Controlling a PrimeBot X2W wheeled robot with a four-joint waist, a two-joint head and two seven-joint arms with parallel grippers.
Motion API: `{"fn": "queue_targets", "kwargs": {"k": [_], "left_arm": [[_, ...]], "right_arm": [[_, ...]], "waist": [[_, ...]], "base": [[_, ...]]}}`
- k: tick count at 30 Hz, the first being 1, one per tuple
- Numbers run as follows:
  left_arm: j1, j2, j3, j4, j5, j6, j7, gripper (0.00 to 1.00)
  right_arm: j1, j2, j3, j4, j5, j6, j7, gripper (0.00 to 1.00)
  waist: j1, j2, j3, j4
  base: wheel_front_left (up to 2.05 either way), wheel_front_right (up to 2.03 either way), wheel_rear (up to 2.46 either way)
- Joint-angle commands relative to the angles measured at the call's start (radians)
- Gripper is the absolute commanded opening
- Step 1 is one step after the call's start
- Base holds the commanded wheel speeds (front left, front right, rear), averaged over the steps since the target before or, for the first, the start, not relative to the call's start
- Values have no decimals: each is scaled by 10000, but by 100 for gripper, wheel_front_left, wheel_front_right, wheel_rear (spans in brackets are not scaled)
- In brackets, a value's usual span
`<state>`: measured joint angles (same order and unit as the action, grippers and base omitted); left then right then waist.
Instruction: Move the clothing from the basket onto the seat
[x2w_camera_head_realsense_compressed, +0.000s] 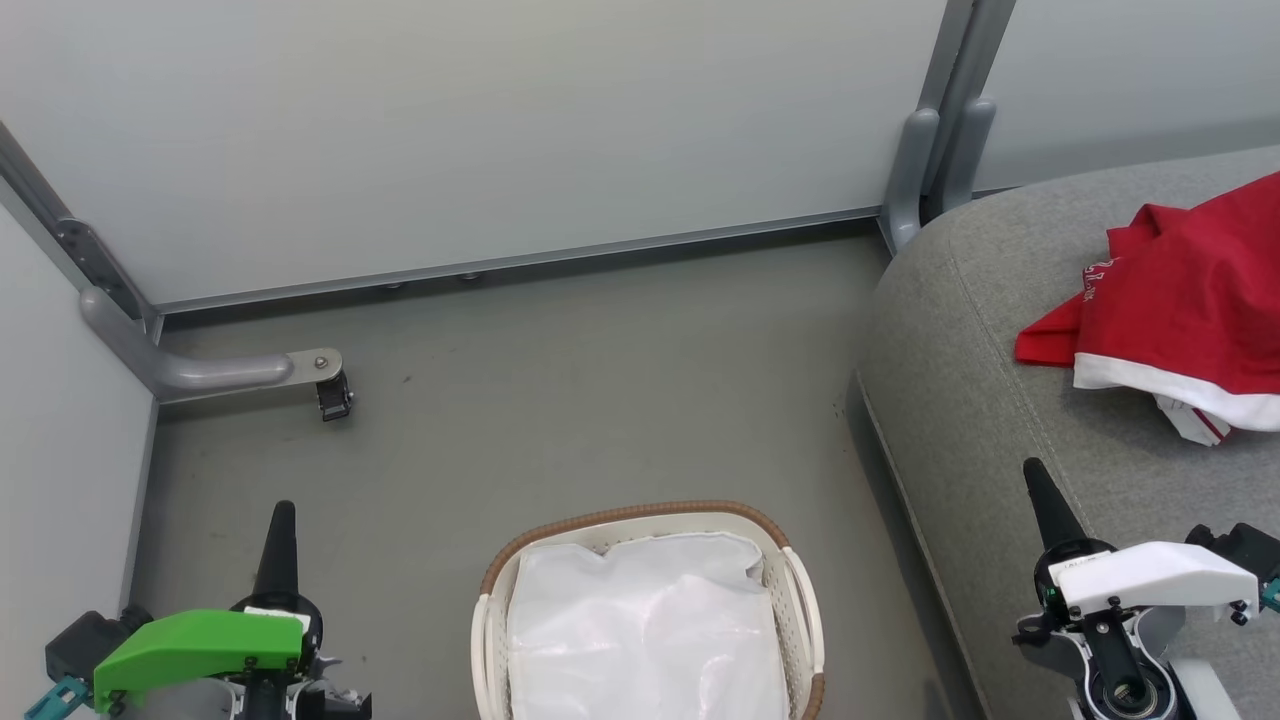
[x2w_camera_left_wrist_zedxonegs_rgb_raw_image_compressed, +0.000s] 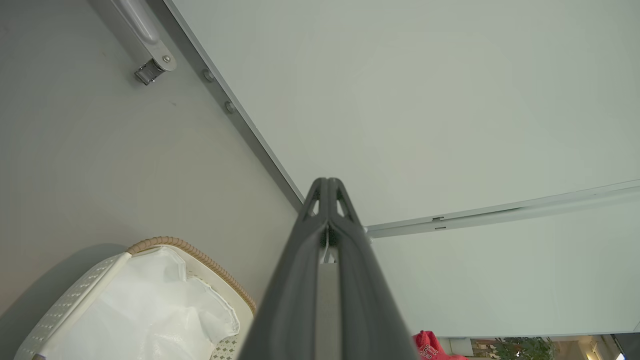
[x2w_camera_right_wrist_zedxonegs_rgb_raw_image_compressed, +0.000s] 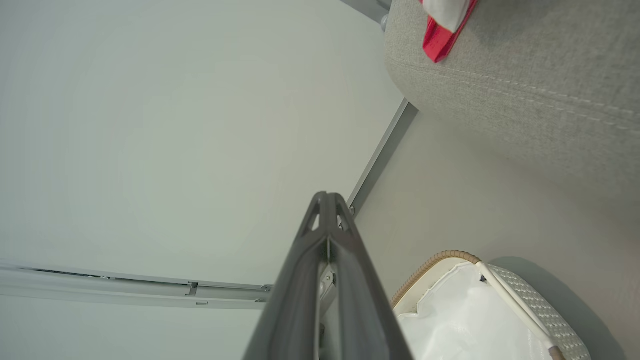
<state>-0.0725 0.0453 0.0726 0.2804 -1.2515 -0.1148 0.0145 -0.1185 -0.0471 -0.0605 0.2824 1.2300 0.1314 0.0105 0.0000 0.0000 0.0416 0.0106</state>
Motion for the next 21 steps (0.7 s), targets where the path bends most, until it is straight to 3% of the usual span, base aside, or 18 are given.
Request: {"fn": "queue_targets", "kwargs": {"k": [1,21], "left_arm": [[-245,60,72,-112,-264,-61,71,0],[-349,69,240,-235,-1826,-113,519,0]], "right_arm": [[35,-70,-67,-117,258,-8,81,0],[93,-74,-286,-253,1940,-9,535,0]], "waist": [[0,0,-12,-3],[0,0,-167,-46]], "base": [[0,0,0],[0,0,0]]}}
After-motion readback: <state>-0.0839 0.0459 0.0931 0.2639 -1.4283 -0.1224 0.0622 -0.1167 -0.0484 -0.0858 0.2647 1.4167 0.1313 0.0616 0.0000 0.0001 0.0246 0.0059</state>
